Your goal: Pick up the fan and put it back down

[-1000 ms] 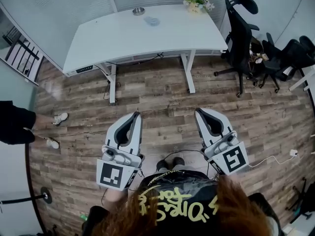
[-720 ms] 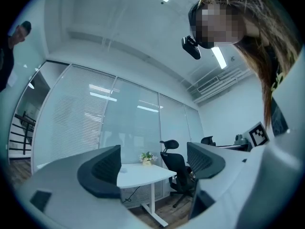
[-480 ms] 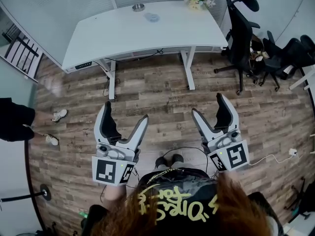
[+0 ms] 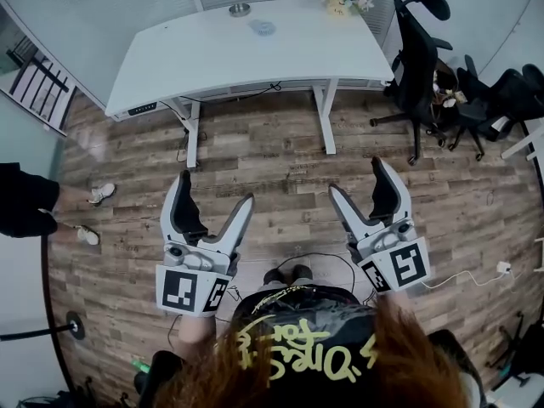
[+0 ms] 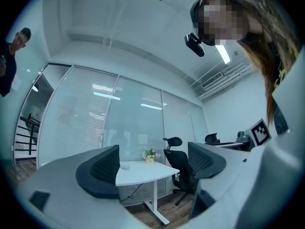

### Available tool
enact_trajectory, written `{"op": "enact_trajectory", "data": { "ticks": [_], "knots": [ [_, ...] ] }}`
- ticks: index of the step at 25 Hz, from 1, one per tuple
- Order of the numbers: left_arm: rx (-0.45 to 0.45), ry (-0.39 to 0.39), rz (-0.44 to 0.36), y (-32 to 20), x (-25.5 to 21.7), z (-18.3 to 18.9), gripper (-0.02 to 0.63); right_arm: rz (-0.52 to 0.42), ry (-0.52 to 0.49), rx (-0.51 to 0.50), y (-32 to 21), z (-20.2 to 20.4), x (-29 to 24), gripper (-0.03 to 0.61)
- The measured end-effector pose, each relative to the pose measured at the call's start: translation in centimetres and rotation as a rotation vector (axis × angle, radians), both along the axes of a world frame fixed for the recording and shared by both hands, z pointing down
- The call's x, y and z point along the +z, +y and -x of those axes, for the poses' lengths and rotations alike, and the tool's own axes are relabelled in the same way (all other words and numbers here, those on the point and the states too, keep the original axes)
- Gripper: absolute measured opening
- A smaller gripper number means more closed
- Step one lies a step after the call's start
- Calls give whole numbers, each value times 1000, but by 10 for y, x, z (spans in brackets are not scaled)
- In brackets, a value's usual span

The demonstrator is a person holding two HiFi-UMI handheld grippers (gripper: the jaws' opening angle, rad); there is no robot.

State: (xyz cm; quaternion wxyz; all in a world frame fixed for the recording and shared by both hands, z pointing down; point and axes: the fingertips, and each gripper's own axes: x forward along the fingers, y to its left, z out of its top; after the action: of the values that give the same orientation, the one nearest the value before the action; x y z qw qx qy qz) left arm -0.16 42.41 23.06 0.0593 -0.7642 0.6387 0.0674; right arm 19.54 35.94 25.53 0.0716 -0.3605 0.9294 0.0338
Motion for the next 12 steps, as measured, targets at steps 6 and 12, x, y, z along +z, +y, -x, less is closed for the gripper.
{"op": "enact_trajectory", "data": {
  "ticks": [6, 12],
  "knots": [
    [-22, -3, -6, -7, 1, -18, 442, -4, 3, -35, -11, -15, 4, 336],
    [-75, -16, 46, -4, 6, -13, 442, 38, -23, -65, -25, -14, 17, 336]
  ]
}}
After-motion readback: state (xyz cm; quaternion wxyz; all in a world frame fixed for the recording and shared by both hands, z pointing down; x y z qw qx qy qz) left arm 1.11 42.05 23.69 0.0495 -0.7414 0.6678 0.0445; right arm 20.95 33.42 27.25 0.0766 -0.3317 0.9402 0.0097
